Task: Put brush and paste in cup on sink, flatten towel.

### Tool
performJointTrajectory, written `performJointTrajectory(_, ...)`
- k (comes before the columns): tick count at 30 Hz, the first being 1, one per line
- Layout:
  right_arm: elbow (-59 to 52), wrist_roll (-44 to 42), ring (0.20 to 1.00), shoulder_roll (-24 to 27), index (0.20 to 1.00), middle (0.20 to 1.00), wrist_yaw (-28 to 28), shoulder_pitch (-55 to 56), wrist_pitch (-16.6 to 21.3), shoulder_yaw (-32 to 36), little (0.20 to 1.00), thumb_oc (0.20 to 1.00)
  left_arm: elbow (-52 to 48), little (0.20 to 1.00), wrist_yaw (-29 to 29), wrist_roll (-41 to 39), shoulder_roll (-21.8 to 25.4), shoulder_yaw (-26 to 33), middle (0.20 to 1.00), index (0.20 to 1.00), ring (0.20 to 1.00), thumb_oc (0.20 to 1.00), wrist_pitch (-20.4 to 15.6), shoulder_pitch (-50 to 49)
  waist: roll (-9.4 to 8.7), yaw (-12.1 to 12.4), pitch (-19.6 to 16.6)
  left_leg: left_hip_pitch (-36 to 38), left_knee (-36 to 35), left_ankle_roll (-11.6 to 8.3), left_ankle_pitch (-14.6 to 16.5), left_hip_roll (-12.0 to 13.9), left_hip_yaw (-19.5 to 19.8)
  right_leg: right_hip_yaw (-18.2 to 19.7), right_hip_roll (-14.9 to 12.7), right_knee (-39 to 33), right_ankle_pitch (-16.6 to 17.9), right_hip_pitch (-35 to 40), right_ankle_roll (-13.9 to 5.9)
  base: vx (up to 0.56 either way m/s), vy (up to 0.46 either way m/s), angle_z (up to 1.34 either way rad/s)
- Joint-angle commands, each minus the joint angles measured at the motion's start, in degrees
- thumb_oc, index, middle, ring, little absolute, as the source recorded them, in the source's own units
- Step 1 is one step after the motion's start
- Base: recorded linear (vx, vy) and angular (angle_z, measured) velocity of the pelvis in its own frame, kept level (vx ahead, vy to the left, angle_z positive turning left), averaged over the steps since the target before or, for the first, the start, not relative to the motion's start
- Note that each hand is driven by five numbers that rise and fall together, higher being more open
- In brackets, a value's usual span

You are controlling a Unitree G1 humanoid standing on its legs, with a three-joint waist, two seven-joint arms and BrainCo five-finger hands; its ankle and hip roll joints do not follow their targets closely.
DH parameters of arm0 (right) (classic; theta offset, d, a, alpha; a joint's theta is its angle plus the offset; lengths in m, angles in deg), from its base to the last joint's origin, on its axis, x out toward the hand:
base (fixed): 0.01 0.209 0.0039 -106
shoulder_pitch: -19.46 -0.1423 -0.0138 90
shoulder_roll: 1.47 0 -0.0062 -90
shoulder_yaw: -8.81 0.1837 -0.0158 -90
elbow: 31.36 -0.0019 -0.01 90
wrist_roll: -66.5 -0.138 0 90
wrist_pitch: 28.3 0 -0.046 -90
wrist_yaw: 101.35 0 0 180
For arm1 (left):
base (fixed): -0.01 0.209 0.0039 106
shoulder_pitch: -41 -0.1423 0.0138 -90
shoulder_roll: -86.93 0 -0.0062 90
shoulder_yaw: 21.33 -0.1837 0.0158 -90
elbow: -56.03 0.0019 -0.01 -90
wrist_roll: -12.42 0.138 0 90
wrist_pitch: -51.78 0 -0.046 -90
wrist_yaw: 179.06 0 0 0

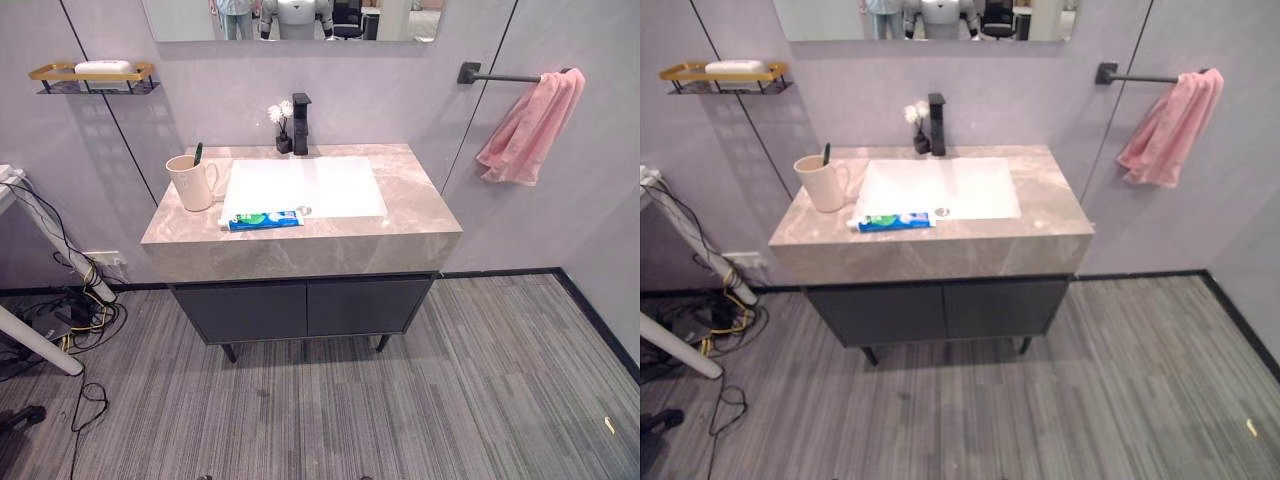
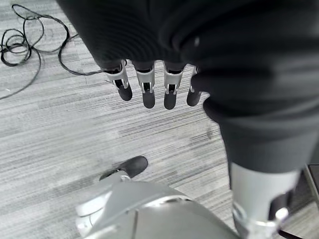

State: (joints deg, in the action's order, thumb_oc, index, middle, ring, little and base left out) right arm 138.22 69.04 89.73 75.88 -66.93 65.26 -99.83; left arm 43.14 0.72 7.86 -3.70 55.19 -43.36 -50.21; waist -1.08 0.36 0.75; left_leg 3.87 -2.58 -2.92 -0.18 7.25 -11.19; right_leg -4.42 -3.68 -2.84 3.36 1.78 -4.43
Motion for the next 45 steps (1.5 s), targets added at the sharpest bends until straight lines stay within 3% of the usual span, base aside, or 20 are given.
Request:
performJointTrajectory(1,2.27,-1.20,1.000,-1.41,1.000,1.000,-0.20,-2.93,-0.25,-0.27,1.000,1.000,1.29,1.000,0.50,-4.18,0.43,3.54,1.000,1.000,1.000,1.000,-0.67,2.27,-2.18,-0.64,0.17,-1.11,-0.64,0.19,-3.54,-2.29,2.10,-0.29,-1.79,3.07,-0.59,-0.17,-1.65,0.01,-0.008,0.19)
performJointTrajectory(5,-0.09,-5.24,1.000,-1.73,1.000,1.000,-0.27,-3.07,0.82,0.76,1.000,1.000,1.63,1.000,0.49,-5.64,-0.16,3.73,1.000,1.000,1.000,1.000,-0.92,2.26,-1.42,-1.16,0.24,-0.80,-0.68,0.19,-3.62,-2.31,2.41,-0.39,-1.70,5.16,-1.31,-0.61,-1.58,0.00,0.004,0.09)
performJointTrajectory(11,-2.41,-9.20,1.000,-1.17,1.000,1.000,-0.67,-3.68,2.20,1.65,1.000,1.000,1.27,1.000,0.53,-5.64,-0.38,2.94,1.000,1.000,1.000,1.000,-1.25,2.10,-0.84,-1.64,1.15,-2.13,4.93,0.86,-0.87,-2.68,2.76,-0.23,-1.99,10.34,-3.58,-2.25,-1.49,-0.02,0.007,0.01)
performJointTrajectory(12,-4.92,-10.80,1.000,-0.46,1.000,1.000,-0.35,-4.44,2.90,1.92,1.000,1.000,0.03,1.000,1.24,-7.94,-0.16,3.26,1.000,1.000,1.000,1.000,-1.65,2.63,-0.76,-1.84,2.73,-4.44,9.90,1.00,0.83,-2.82,3.19,0.21,-2.37,15.64,-5.36,-4.80,-1.39,-0.31,0.038,0.04)
performJointTrajectory(13,-10.66,-14.16,1.000,0.83,1.000,1.000,0.22,-4.67,4.35,2.05,1.000,1.000,-5.48,1.000,2.03,-16.41,0.31,4.76,1.000,1.000,1.000,1.000,-3.27,4.33,-0.98,-2.14,6.25,-10.36,19.22,0.69,3.94,-2.71,4.55,-0.10,-3.27,24.20,-8.72,-9.40,-0.80,-0.30,0.029,0.16)
performJointTrajectory(14,-10.67,-14.16,1.000,0.84,1.000,1.000,0.22,-4.66,4.34,2.06,1.000,1.000,-5.49,1.000,2.04,-16.42,0.31,4.75,1.000,1.000,1.000,1.000,-3.26,4.32,-0.98,-2.17,6.18,-10.54,19.39,0.70,4.02,-2.71,4.59,-0.12,-3.29,24.33,-8.79,-9.54,-0.80,-0.25,0.004,0.30)
performJointTrajectory(15,-13.64,-15.76,1.000,1.82,1.000,1.000,0.34,-4.69,5.02,2.08,1.000,1.000,-7.44,1.000,2.74,-18.15,0.99,4.84,1.000,1.000,1.000,1.000,-3.99,5.51,-1.20,-2.64,6.86,-13.00,23.95,0.66,6.10,-2.18,4.68,-0.36,-3.76,28.59,-10.12,-11.90,-0.74,-0.04,-0.003,0.39)
performJointTrajectory(23,-21.11,-18.71,1.000,2.93,1.000,1.000,0.29,-3.42,7.33,3.34,1.000,1.000,-12.22,1.000,5.15,-12.57,3.00,3.33,1.000,1.000,1.000,1.000,-6.75,5.57,-1.80,-2.79,6.15,-11.71,25.34,0.95,7.97,-1.92,3.49,0.14,-3.87,28.97,-10.45,-11.00,-0.97,0.03,0.014,-0.05)
performJointTrajectory(31,-21.36,-17.32,1.000,3.02,1.000,1.000,1.49,-5.33,7.96,1.72,1.000,1.000,-12.09,1.000,6.26,-11.16,3.07,2.42,1.000,1.000,1.000,1.000,-7.85,5.86,-1.45,-2.29,6.27,-10.25,21.87,1.77,6.96,-2.98,2.46,1.10,-4.22,23.33,-7.72,-9.42,-1.89,0.02,0.067,-0.02)
performJointTrajectory(34,-20.61,-16.71,1.000,2.72,1.000,1.000,1.71,-6.11,7.86,1.26,1.000,1.000,-12.27,1.000,6.64,-3.84,3.73,-1.64,1.000,1.000,1.000,1.000,-8.04,6.10,-1.08,-2.14,6.21,-8.84,19.26,2.44,6.53,-3.86,1.74,1.82,-4.70,21.44,-6.12,-8.59,-2.88,0.04,0.132,-0.11)
performJointTrajectory(35,-20.50,-16.41,1.000,2.74,1.000,1.000,1.86,-6.23,7.88,1.12,1.000,1.000,-12.57,1.000,6.70,-2.89,3.84,-2.19,1.000,1.000,1.000,1.000,-7.91,6.05,-1.02,-2.05,6.14,-8.25,18.27,2.77,6.47,-4.30,1.51,2.14,-4.95,21.86,-4.74,-8.79,-3.31,0.06,0.184,-0.14)
performJointTrajectory(37,-21.14,-15.68,1.000,2.94,1.000,1.000,2.53,-6.67,7.71,0.96,1.000,1.000,-14.13,1.000,6.84,-1.06,4.65,-3.36,1.000,1.000,1.000,1.000,-7.66,5.89,-0.88,-2.12,6.91,-6.21,16.00,4.15,6.24,-5.89,0.83,4.02,-6.16,27.06,2.61,-11.13,-4.68,0.04,0.220,-0.07)
performJointTrajectory(39,-26.12,-14.04,1.000,3.82,1.000,1.000,3.82,-6.21,7.58,0.86,1.000,1.000,-16.01,1.000,7.22,0.73,5.69,-4.06,1.000,1.000,1.000,1.000,-7.51,5.73,0.26,-2.90,9.61,-2.82,12.59,5.91,5.48,-7.19,0.60,6.22,-6.35,37.01,9.54,-16.61,-4.19,0.00,0.286,-0.20)
performJointTrajectory(43,-31.35,-13.75,1.000,4.76,1.000,1.000,3.84,-4.62,7.89,1.34,1.000,1.000,-16.49,1.000,7.40,2.39,6.29,-4.41,1.000,1.000,1.000,1.000,-7.55,5.50,0.96,-4.19,10.60,-0.87,10.68,6.68,5.97,-8.10,0.72,6.40,-4.97,38.68,6.90,-21.46,-3.65,0.08,0.168,-0.13)
performJointTrajectory(44,-32.08,-13.45,1.000,4.80,1.000,1.000,3.63,-4.30,7.89,1.12,1.000,1.000,-15.70,1.000,7.53,2.16,6.27,-4.03,1.000,1.000,1.000,1.000,-7.49,5.89,0.65,-4.49,10.71,-0.56,10.37,6.73,6.18,-8.68,0.56,6.12,-4.21,36.34,6.32,-22.22,-3.75,0.19,0.023,-0.26)
performJointTrajectory(45,-32.74,-11.99,1.000,5.39,1.000,1.000,3.38,-4.34,7.95,0.05,1.000,1.000,-13.34,1.000,8.17,0.44,5.81,-2.66,1.000,1.000,1.000,1.000,-7.58,6.67,-0.64,-4.88,10.57,0.87,8.75,6.38,7.25,-10.10,-0.39,4.00,-5.43,25.06,6.65,-23.25,-4.29,0.29,-0.002,-0.35)
